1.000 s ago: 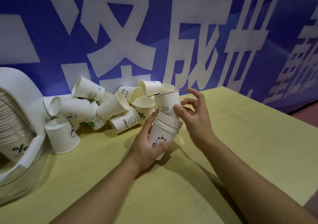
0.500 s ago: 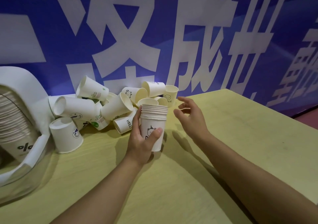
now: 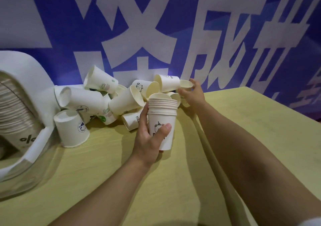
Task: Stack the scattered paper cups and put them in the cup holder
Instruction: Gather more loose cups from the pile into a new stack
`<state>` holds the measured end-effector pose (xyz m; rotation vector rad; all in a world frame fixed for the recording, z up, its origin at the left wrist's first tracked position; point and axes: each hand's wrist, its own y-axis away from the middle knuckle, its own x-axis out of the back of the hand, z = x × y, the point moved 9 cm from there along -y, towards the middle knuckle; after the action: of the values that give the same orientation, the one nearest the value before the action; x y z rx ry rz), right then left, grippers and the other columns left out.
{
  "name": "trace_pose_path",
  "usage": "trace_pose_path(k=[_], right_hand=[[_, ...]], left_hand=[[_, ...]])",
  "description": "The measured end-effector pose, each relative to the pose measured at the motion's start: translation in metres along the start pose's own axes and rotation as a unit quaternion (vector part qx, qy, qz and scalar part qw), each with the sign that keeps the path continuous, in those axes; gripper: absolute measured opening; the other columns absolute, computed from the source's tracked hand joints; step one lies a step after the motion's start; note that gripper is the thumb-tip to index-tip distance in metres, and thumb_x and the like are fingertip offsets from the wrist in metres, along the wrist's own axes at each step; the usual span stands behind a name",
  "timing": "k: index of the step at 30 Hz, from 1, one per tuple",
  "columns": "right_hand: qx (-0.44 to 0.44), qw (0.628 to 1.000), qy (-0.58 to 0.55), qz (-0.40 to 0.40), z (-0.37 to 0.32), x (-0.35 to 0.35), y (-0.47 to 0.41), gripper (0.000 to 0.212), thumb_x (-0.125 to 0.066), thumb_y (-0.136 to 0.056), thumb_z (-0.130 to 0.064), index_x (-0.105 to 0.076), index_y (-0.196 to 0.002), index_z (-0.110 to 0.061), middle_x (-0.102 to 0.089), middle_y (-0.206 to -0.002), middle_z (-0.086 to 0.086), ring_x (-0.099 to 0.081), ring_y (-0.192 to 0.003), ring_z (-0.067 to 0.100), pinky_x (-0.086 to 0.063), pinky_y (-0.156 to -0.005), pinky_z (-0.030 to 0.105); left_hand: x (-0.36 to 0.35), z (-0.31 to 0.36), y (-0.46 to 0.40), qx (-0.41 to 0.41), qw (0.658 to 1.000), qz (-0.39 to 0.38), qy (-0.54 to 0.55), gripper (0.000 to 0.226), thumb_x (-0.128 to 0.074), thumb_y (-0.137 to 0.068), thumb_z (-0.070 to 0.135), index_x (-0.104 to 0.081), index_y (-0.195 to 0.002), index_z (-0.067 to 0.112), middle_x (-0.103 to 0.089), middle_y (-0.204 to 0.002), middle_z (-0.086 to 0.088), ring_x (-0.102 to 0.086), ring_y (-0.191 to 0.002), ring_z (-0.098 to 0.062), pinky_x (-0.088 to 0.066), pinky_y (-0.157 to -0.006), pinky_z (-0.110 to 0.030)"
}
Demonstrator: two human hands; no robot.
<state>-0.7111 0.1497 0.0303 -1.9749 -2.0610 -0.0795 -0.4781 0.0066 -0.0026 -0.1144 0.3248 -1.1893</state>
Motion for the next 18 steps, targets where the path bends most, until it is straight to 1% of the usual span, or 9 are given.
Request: trace_pose_path(k=[3,6,9,10,11,12,14,16,18], right_hand=[[0.033,0.999,0.013,0.033,-0.006,0.005,0.001,0.068,-0.077,-0.088,-0.023,-0.042,-0.146,-0.022,-0.052,-0.128,-0.004,-0.051,-0.111,0.013,-0.047,-0.089,0.026],[0.060,0.995,0.019,0.072,-0.010,0.020,0.007,0.063,-0.076,-0.088,-0.026,-0.045,-0.142,-0.022,-0.052,-0.133,-0.002,-0.052,-0.115,0.016,-0.051,-0.091,0.027],[0.076,0.993,0.017,0.087,-0.021,0.043,0.020,0.062,-0.076,-0.088,-0.028,-0.045,-0.141,-0.022,-0.051,-0.129,-0.004,-0.054,-0.115,0.017,-0.053,-0.087,0.026],[0.081,0.993,0.008,0.088,-0.028,0.052,0.027,0.060,-0.075,-0.089,-0.028,-0.045,-0.141,-0.023,-0.050,-0.129,-0.005,-0.054,-0.114,0.017,-0.054,-0.085,0.025],[0.088,0.992,-0.002,0.090,-0.036,0.060,0.036,0.058,-0.073,-0.090,-0.029,-0.045,-0.140,-0.023,-0.051,-0.129,-0.005,-0.055,-0.113,0.018,-0.053,-0.081,0.022],[0.093,0.992,-0.011,0.089,-0.044,0.067,0.046,0.055,-0.071,-0.092,-0.029,-0.046,-0.139,-0.023,-0.052,-0.130,-0.003,-0.055,-0.113,0.018,-0.052,-0.077,0.019],[0.104,0.992,-0.031,0.072,-0.061,0.076,0.070,0.049,-0.067,-0.094,-0.032,-0.046,-0.138,-0.022,-0.054,-0.131,0.000,-0.058,-0.112,0.019,-0.053,-0.077,0.021],[0.122,0.991,-0.046,0.035,-0.077,0.078,0.098,0.046,-0.065,-0.095,-0.036,-0.047,-0.137,-0.023,-0.056,-0.129,0.000,-0.061,-0.110,0.017,-0.058,-0.078,0.026],[0.139,0.989,-0.041,-0.003,-0.089,0.075,0.128,0.044,-0.064,-0.095,-0.037,-0.048,-0.134,-0.026,-0.057,-0.124,-0.003,-0.062,-0.108,0.014,-0.060,-0.079,0.027]], left_hand=[[-0.001,0.001,0.001,-0.005,1.000,0.000,0.005,0.090,-0.080,-0.069,0.041,-0.038,-0.148,0.040,-0.060,-0.133,-0.008,-0.063,-0.112,-0.040,-0.052,-0.091,-0.069],[-0.003,0.004,0.001,-0.013,1.000,-0.006,0.002,0.091,-0.080,-0.069,0.042,-0.038,-0.149,0.039,-0.060,-0.134,-0.007,-0.063,-0.113,-0.039,-0.051,-0.092,-0.068],[-0.004,0.007,0.003,-0.018,1.000,-0.011,-0.013,0.092,-0.081,-0.068,0.044,-0.037,-0.149,0.042,-0.059,-0.137,-0.007,-0.062,-0.115,-0.038,-0.051,-0.094,-0.067],[-0.005,0.009,0.005,-0.022,0.999,-0.018,-0.020,0.093,-0.081,-0.068,0.045,-0.036,-0.149,0.043,-0.058,-0.138,-0.006,-0.062,-0.117,-0.036,-0.051,-0.096,-0.065],[-0.007,0.012,0.007,-0.029,0.999,-0.026,-0.029,0.094,-0.080,-0.067,0.046,-0.035,-0.150,0.043,-0.058,-0.139,-0.003,-0.062,-0.119,-0.031,-0.053,-0.098,-0.059],[-0.010,0.015,0.009,-0.039,0.998,-0.034,-0.040,0.094,-0.079,-0.066,0.048,-0.035,-0.150,0.043,-0.058,-0.140,0.001,-0.062,-0.121,-0.023,-0.054,-0.099,-0.048],[-0.016,0.023,0.015,-0.059,0.995,-0.053,-0.056,0.093,-0.076,-0.065,0.050,-0.034,-0.148,0.045,-0.056,-0.141,0.011,-0.060,-0.121,-0.006,-0.052,-0.096,-0.025],[-0.023,0.029,0.021,-0.070,0.992,-0.079,-0.070,0.091,-0.075,-0.066,0.050,-0.031,-0.146,0.052,-0.050,-0.143,0.025,-0.055,-0.124,0.003,-0.048,-0.095,-0.014],[-0.031,0.033,0.028,-0.072,0.987,-0.108,-0.097,0.090,-0.075,-0.067,0.050,-0.028,-0.143,0.061,-0.044,-0.141,0.037,-0.050,-0.126,0.010,-0.044,-0.094,-0.007]])
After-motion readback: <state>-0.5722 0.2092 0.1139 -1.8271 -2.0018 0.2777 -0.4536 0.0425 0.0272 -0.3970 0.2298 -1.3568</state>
